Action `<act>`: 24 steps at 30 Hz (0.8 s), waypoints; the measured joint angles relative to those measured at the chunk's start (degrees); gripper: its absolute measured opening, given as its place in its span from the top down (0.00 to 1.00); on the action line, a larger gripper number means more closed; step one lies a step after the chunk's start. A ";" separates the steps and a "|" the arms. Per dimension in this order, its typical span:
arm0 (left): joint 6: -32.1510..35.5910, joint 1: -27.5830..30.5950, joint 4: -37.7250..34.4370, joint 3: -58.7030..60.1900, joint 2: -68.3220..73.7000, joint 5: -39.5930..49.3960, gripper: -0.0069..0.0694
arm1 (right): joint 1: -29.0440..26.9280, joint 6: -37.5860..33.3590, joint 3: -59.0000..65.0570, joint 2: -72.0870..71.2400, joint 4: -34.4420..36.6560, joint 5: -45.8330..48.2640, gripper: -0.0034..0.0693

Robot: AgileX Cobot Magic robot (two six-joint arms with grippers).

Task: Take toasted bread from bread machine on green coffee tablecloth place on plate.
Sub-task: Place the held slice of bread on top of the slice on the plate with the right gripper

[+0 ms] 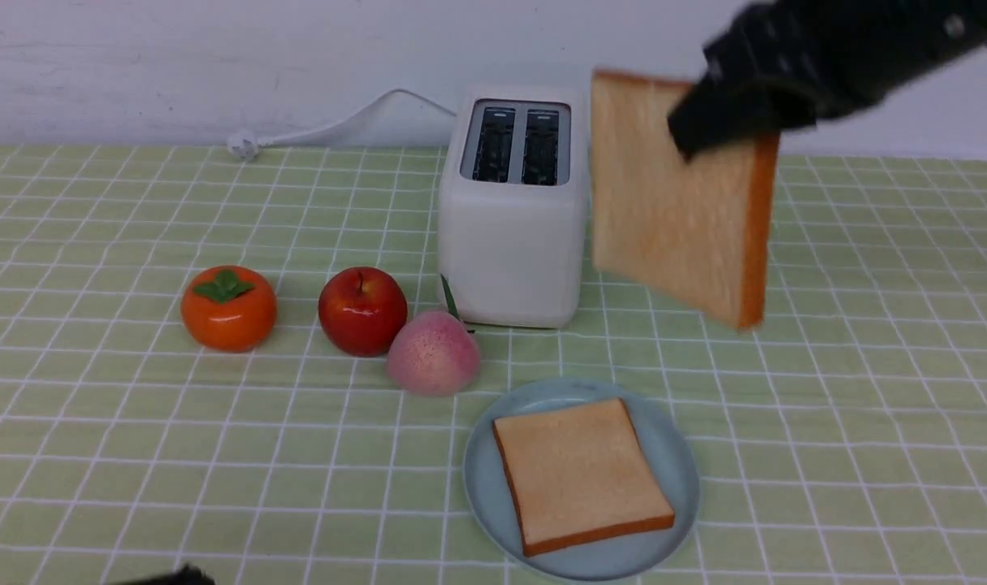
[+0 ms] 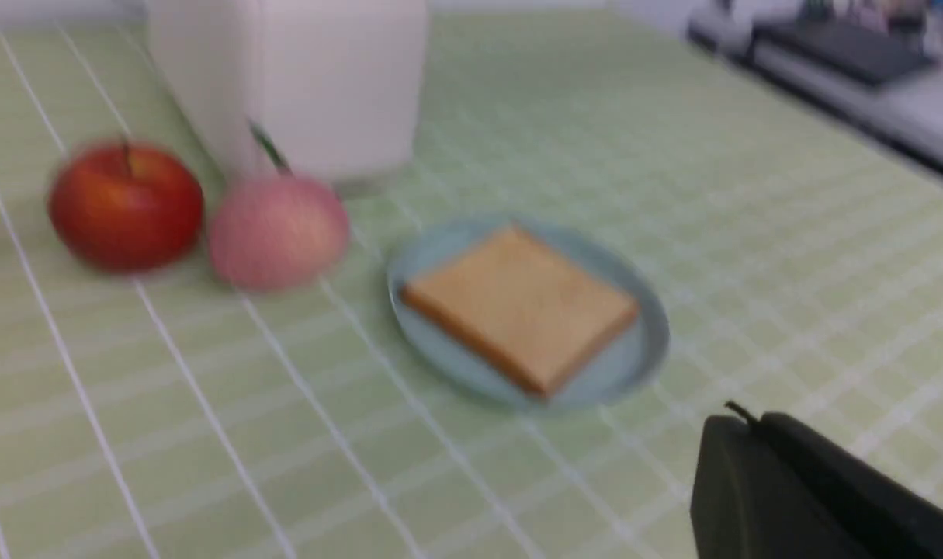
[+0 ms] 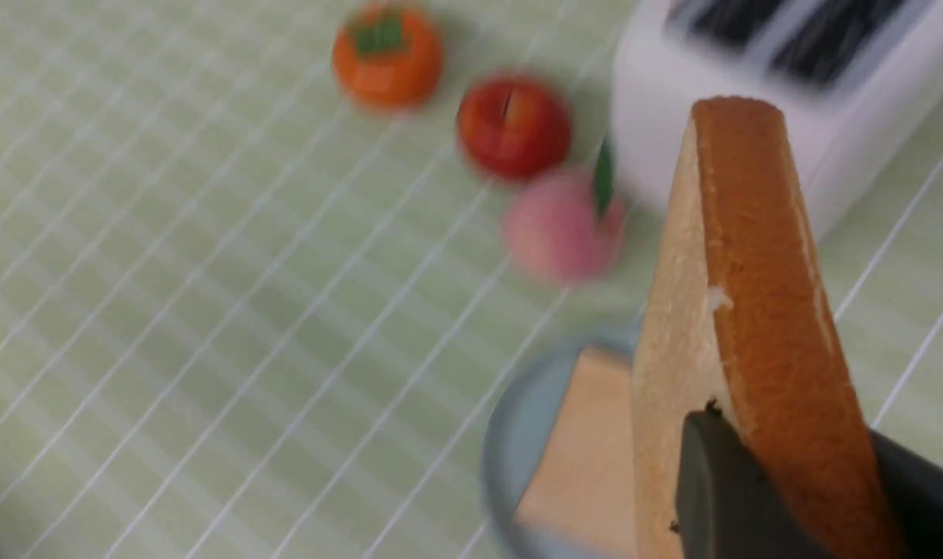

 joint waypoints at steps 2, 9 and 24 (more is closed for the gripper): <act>0.00 0.00 0.06 0.93 0.00 2.78 0.93 | 0.00 -0.76 9.09 -3.09 4.63 -2.23 0.78; 0.00 0.00 -0.12 7.26 0.00 -1.39 0.93 | 0.00 -11.36 25.19 -2.30 21.57 -10.74 0.78; 0.00 0.00 -0.66 15.07 0.00 -12.86 0.93 | -2.65 -22.78 26.28 13.41 34.68 -19.58 0.78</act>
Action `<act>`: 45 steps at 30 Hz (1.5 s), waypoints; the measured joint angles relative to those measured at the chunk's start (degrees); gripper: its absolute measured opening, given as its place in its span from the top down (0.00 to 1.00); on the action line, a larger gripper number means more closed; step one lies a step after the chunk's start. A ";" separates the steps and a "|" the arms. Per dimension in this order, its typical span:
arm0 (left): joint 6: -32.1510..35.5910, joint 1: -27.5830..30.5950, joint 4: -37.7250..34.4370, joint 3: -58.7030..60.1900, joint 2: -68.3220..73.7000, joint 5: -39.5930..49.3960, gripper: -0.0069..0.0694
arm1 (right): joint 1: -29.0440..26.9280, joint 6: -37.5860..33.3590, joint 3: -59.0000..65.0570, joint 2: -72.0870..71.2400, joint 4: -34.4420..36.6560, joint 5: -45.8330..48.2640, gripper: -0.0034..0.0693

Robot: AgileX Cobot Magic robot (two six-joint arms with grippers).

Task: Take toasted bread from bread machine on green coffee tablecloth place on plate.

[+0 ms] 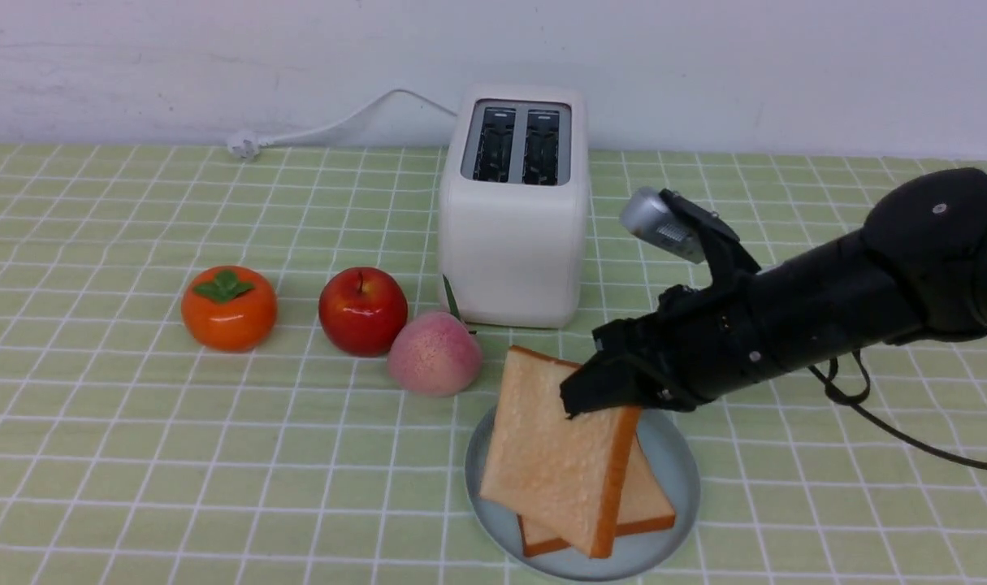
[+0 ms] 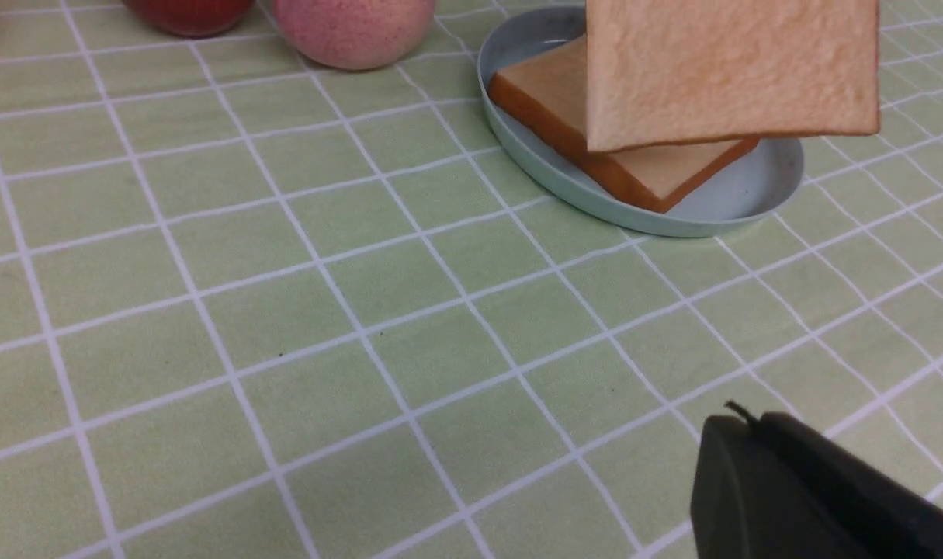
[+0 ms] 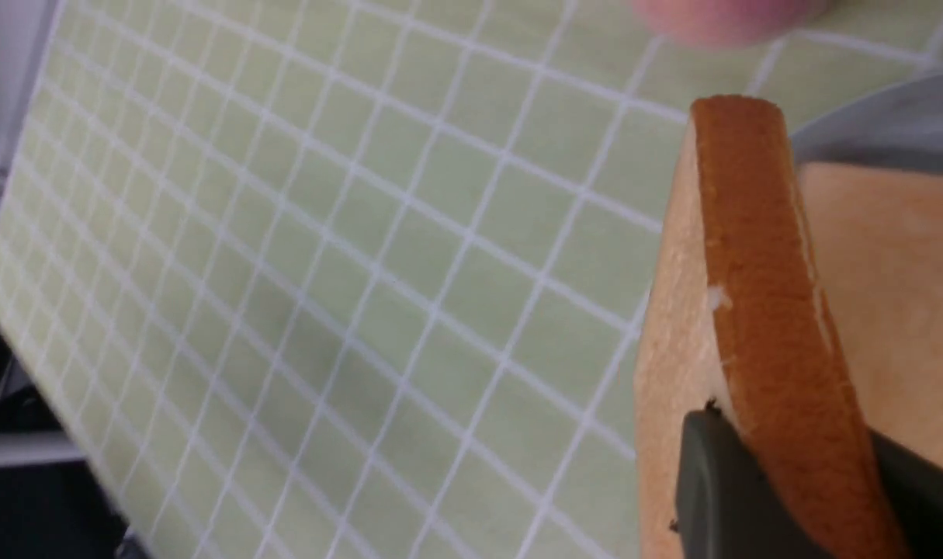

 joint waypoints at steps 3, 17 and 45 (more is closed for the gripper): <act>0.00 0.00 0.00 0.00 0.00 -0.01 0.93 | -0.67 0.00 0.00 0.42 -0.07 -0.65 0.75; 0.46 0.00 0.00 0.00 0.00 -0.42 0.93 | -7.94 12.06 -6.70 -4.46 -23.02 8.83 0.27; 0.46 0.00 -0.24 0.00 0.00 0.65 0.92 | -9.45 33.77 17.09 -73.14 -43.83 21.53 0.79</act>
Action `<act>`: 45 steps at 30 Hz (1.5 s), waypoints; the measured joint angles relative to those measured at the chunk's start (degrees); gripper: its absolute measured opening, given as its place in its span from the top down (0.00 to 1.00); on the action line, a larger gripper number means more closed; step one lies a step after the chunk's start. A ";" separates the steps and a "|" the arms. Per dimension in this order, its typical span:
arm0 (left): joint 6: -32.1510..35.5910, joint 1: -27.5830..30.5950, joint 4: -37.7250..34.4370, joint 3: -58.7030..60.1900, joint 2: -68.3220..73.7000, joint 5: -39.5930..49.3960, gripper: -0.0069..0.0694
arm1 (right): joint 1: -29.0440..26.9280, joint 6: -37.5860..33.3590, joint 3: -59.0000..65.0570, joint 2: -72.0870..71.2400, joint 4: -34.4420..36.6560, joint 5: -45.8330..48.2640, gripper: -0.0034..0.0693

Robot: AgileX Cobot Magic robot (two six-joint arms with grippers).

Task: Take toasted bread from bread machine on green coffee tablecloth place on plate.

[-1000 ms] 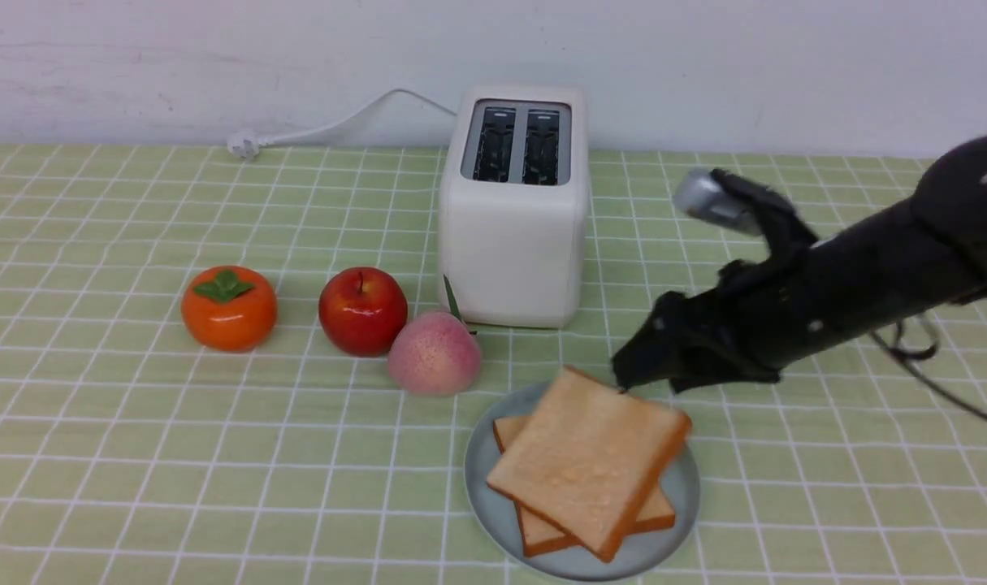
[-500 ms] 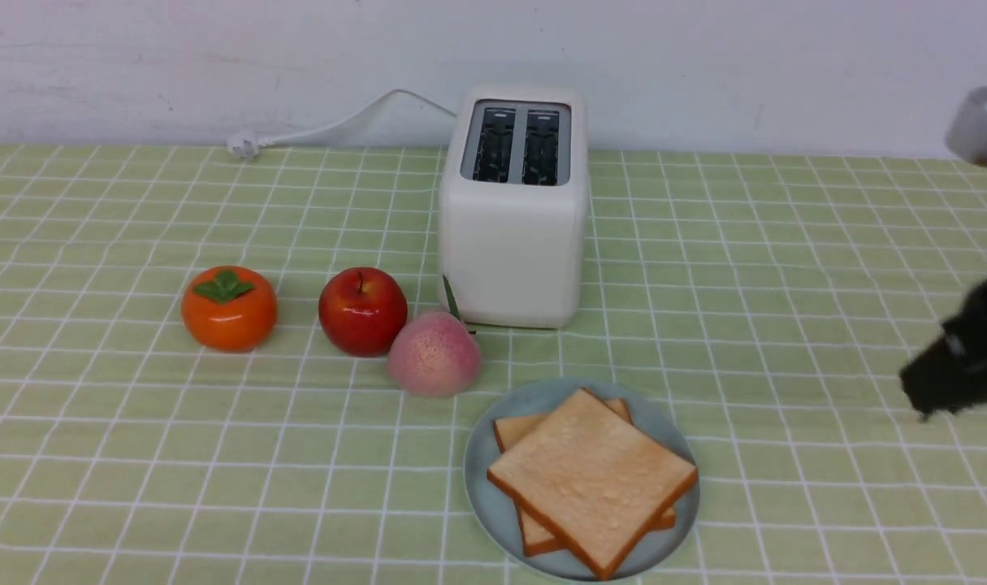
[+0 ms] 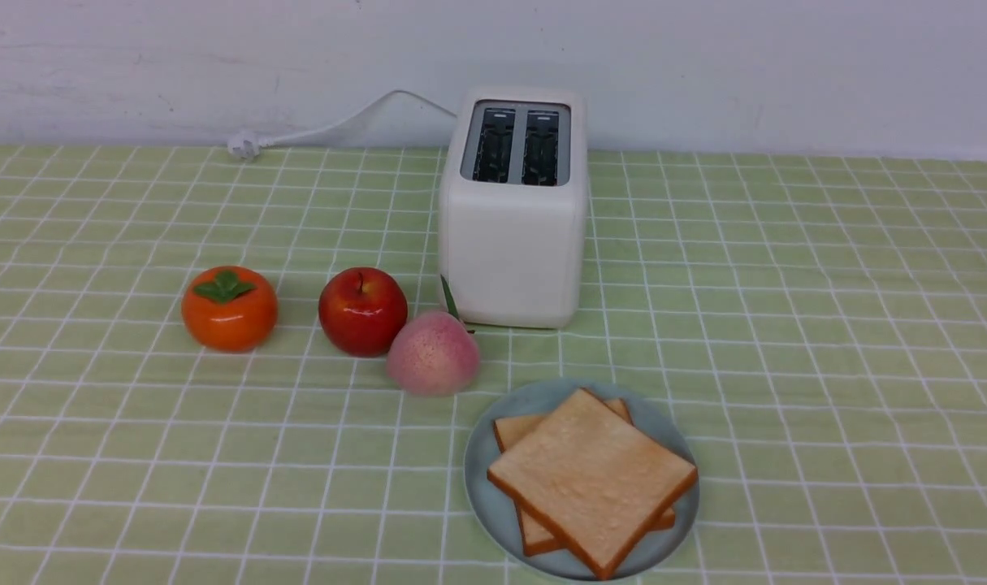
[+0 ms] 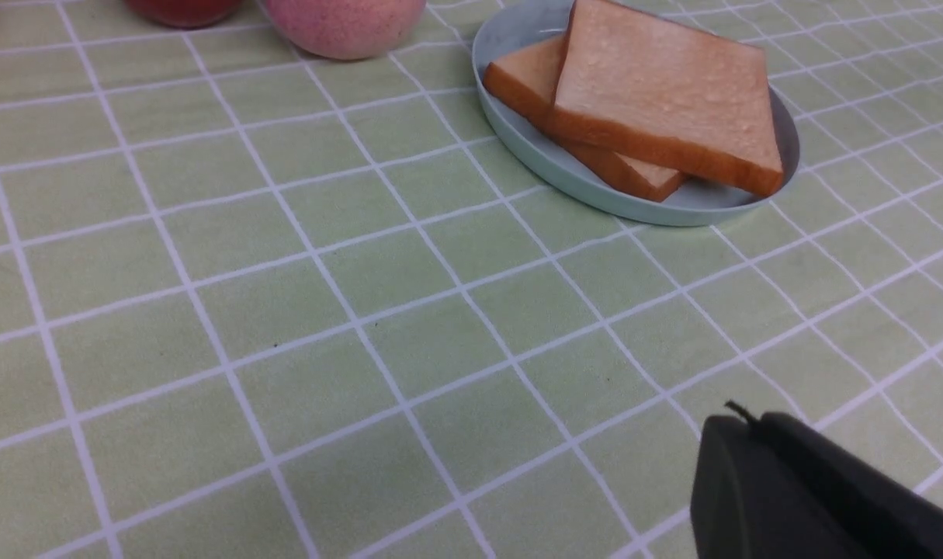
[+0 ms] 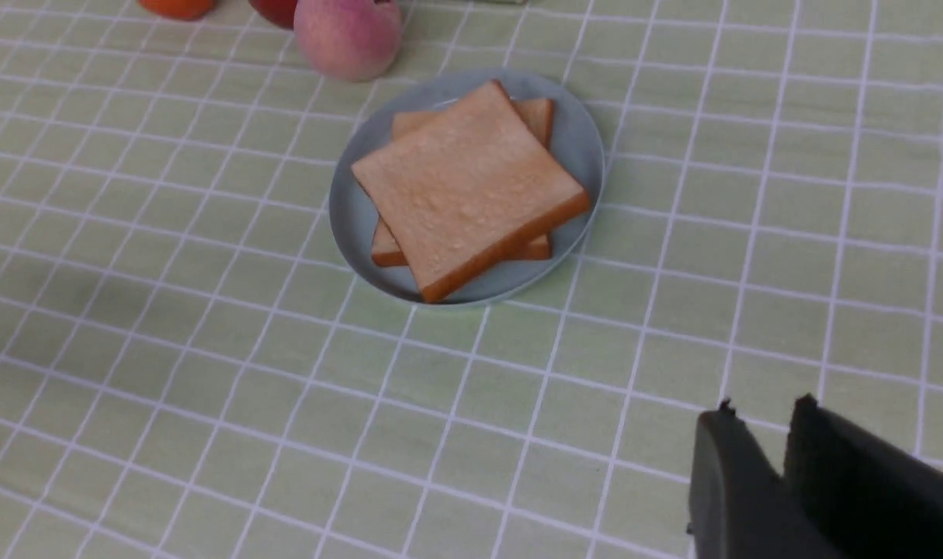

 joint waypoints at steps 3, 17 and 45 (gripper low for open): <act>0.00 0.00 0.00 0.00 0.00 0.00 0.92 | 0.00 0.00 0.05 -3.70 -0.16 1.35 0.79; 0.00 0.00 0.00 0.00 0.00 0.11 0.90 | -4.36 0.00 7.90 -13.34 -5.20 -7.37 0.78; 0.00 0.00 0.00 0.00 0.00 0.33 0.87 | -5.42 3.34 47.84 -24.24 -16.50 -41.39 0.98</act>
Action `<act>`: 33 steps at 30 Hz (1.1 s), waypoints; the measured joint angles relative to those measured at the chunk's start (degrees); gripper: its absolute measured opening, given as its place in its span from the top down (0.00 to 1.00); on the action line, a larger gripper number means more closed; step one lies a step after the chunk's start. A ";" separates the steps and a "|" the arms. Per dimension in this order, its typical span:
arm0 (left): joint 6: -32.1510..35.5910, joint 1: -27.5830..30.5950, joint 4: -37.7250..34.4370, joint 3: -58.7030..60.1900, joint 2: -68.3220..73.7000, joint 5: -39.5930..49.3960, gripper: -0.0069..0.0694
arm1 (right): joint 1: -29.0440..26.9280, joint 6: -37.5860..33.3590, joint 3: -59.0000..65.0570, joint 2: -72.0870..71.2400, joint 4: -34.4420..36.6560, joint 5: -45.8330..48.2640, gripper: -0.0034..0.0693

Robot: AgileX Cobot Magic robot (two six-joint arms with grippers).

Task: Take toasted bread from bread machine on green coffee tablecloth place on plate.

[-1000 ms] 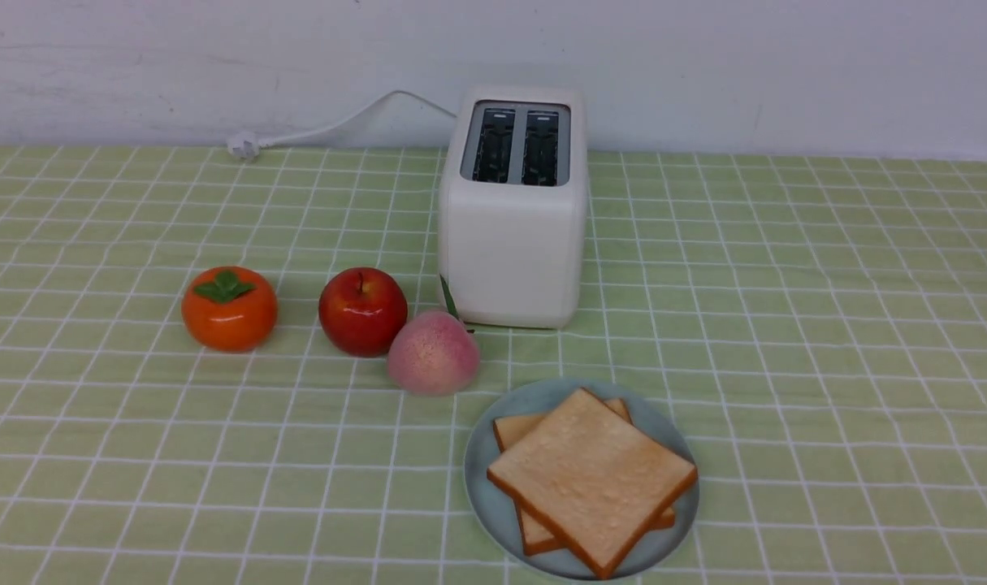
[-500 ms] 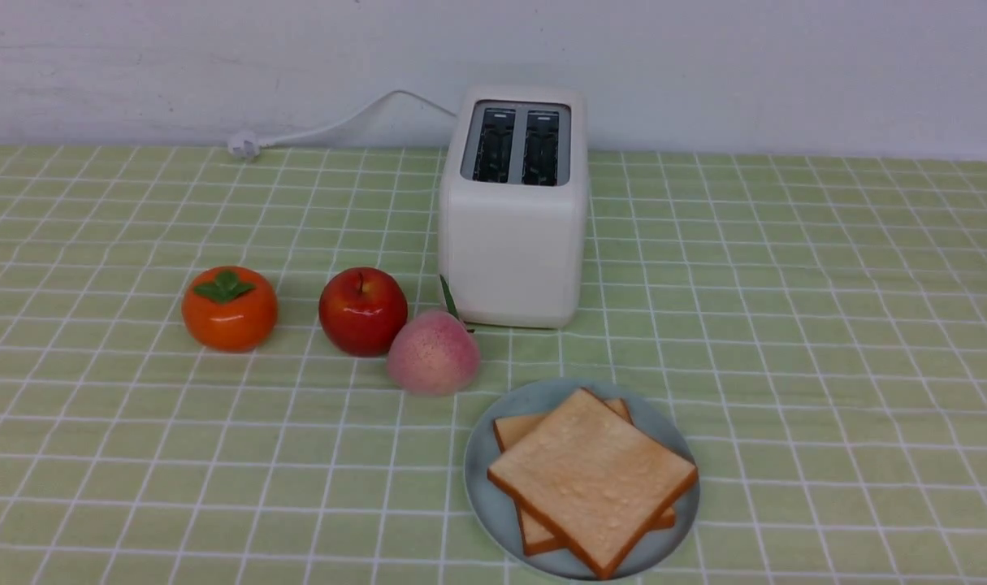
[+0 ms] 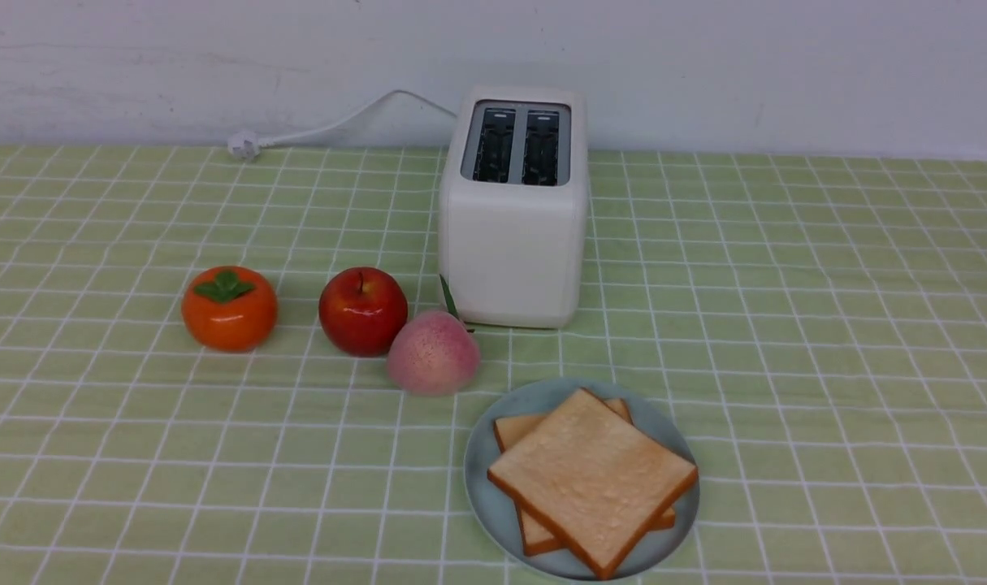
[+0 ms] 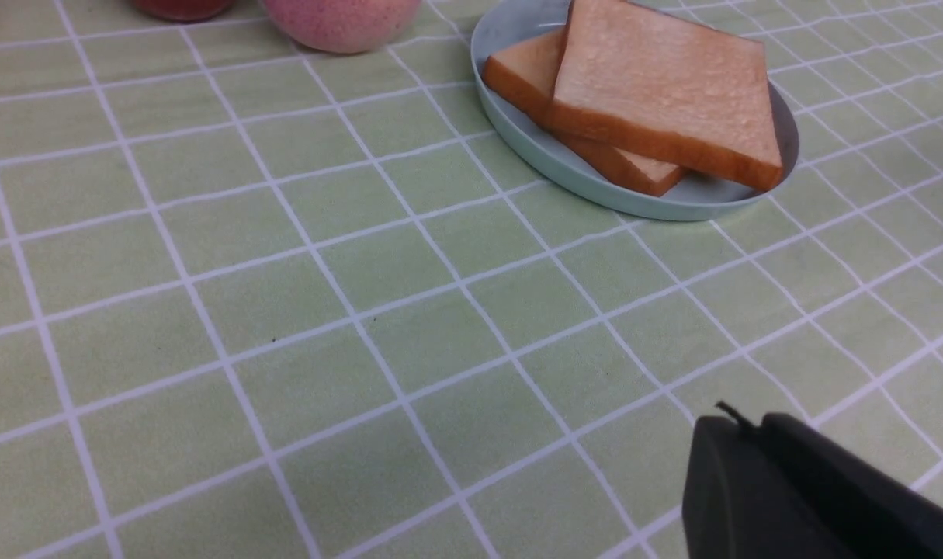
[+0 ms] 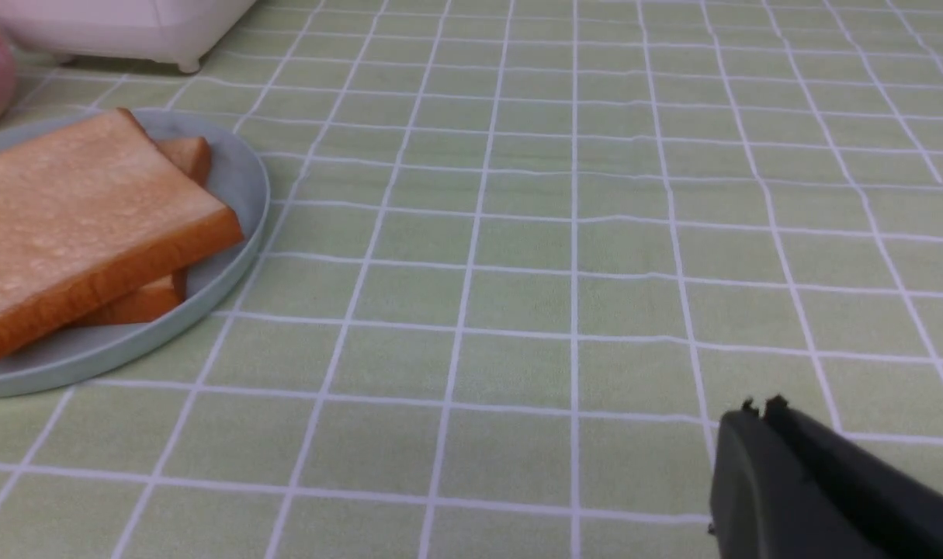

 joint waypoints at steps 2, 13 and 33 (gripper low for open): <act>0.00 0.00 0.00 0.00 0.00 0.00 0.86 | 0.00 0.00 0.00 0.00 0.00 0.00 0.98; 0.00 0.00 -0.22 0.00 0.00 0.00 0.85 | 0.00 0.00 0.00 0.00 -0.06 0.00 0.97; -9.23 25.64 8.81 4.98 -20.48 -4.72 0.93 | 0.00 0.00 0.00 0.00 -0.46 0.00 0.96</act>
